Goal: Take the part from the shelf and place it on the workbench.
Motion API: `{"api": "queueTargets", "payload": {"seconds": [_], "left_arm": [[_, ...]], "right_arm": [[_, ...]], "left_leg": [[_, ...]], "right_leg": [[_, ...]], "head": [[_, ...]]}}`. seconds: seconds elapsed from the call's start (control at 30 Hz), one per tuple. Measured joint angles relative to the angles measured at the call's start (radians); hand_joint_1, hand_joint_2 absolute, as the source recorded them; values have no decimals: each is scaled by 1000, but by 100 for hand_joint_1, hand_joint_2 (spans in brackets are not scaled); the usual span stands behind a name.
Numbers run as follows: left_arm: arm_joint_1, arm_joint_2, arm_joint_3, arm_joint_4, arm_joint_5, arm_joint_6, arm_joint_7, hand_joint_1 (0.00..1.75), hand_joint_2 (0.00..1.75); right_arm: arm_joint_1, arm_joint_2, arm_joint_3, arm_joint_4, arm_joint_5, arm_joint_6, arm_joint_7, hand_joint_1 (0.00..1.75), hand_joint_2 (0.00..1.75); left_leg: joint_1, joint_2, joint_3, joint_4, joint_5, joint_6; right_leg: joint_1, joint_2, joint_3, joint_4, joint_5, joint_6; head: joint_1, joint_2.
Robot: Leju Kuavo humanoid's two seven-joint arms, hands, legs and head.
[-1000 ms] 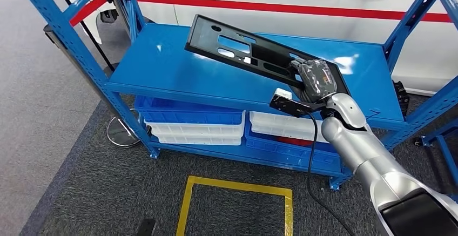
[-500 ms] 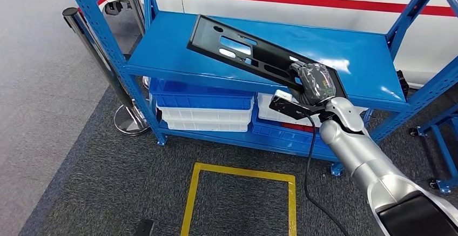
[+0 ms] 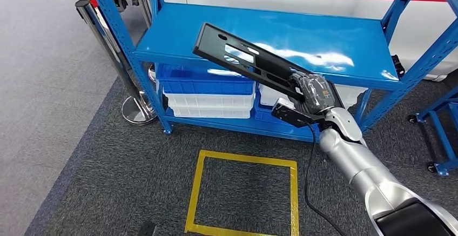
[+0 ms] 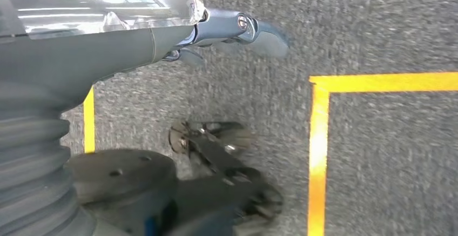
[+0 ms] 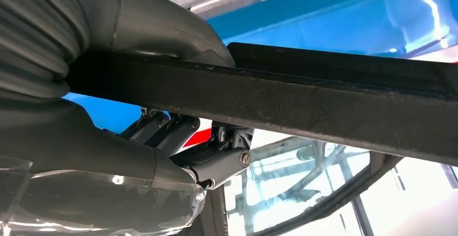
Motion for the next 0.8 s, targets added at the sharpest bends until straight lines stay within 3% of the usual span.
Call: {"api": "queueTargets", "payload": {"seconds": [0.07,0.13,0.17,0.2,0.27,0.3,0.33,0.37,0.4,0.43,0.47,0.53,0.57,0.63,0.67,0.73,0.8], "left_arm": [[-1,0,0,0,-1,0,-5,0,175],[1,0,-1,0,-1,0,-7,0,175],[1,0,-1,0,-1,0,-7,0,175],[1,0,-1,0,0,1,-6,0,175],[1,0,-1,0,2,3,-6,0,175],[2,-1,-1,0,2,6,-5,0,175],[4,-1,-1,0,3,8,-5,0,175],[5,-1,-1,0,3,12,-4,0,175],[6,-2,-1,0,3,15,-2,0,175],[6,-2,-1,0,3,18,0,0,175],[6,-2,-1,0,3,20,0,0,175],[5,-4,-2,0,2,21,-1,0,175],[5,-5,-4,0,1,22,-2,0,175],[7,-4,-12,0,0,23,-6,0,175],[8,-4,-15,0,1,23,-8,0,175],[11,-4,-18,0,3,23,-9,0,175],[13,-4,-18,0,3,21,-11,0,175]], "right_arm": [[9,-1,-10,0,-23,0,-16,175,175],[37,-4,-25,1,-59,3,-44,175,175],[58,-7,-35,2,-80,5,-59,175,175],[82,-9,-45,3,-102,8,-76,175,175],[134,-10,-65,9,-145,10,-105,175,175],[163,-8,-76,15,-166,9,-118,175,175],[192,-5,-86,22,-184,6,-128,175,175],[219,-1,-96,30,-199,2,-138,175,175],[245,4,-107,38,-213,-3,-146,175,175],[267,10,-120,44,-224,-8,-153,175,175],[286,15,-135,48,-235,-14,-161,175,175],[318,23,-172,52,-251,-31,-176,175,175],[336,26,-191,52,-255,-40,-182,175,175],[380,29,-231,48,-260,-54,-192,175,175],[404,30,-249,44,-262,-55,-196,175,175],[445,32,-284,31,-265,-50,-201,175,175],[478,33,-316,15,-266,-42,-201,175,175]], "left_leg": [[-6,-3,43,-74,-31,15],[-8,-2,28,-79,-16,38],[-9,0,20,-81,-4,49],[-9,2,8,-83,9,60],[-12,2,-19,-85,34,72],[-16,1,-34,-84,46,76],[-21,1,-49,-83,58,78],[-25,1,-65,-81,69,79],[-30,0,-81,-79,79,80],[-34,0,-96,-77,90,79],[-38,0,-109,-74,99,78],[-43,2,-124,-71,114,72],[-43,3,-127,-73,122,67],[-41,3,-128,-77,132,57],[-39,2,-133,-70,121,51],[-34,1,-155,-7,50,37],[-26,1,-188,117,-37,22]], "right_leg": [[1,0,-7,-1,19,16],[-1,1,-9,-8,31,31],[-2,2,-16,1,14,36],[-3,3,-27,29,-24,37],[-1,4,-56,145,-132,35],[1,5,-69,214,-170,33],[4,6,-72,267,-182,31],[8,7,-63,295,-171,27],[12,8,-38,289,-145,20],[17,8,5,247,-124,10],[24,8,61,181,-122,-2],[35,8,158,44,-155,-19],[38,7,181,6,-170,-24],[37,6,184,-16,-162,-34],[34,5,181,-20,-152,-40],[29,4,169,-26,-132,-49],[27,11,149,-25,-117,-53]], "head": [[0,0],[0,0],[0,0],[0,0],[1,0],[1,0],[1,0],[1,0],[1,0],[1,0],[1,0],[1,0],[1,0],[1,0],[1,0],[1,0],[1,0]]}}
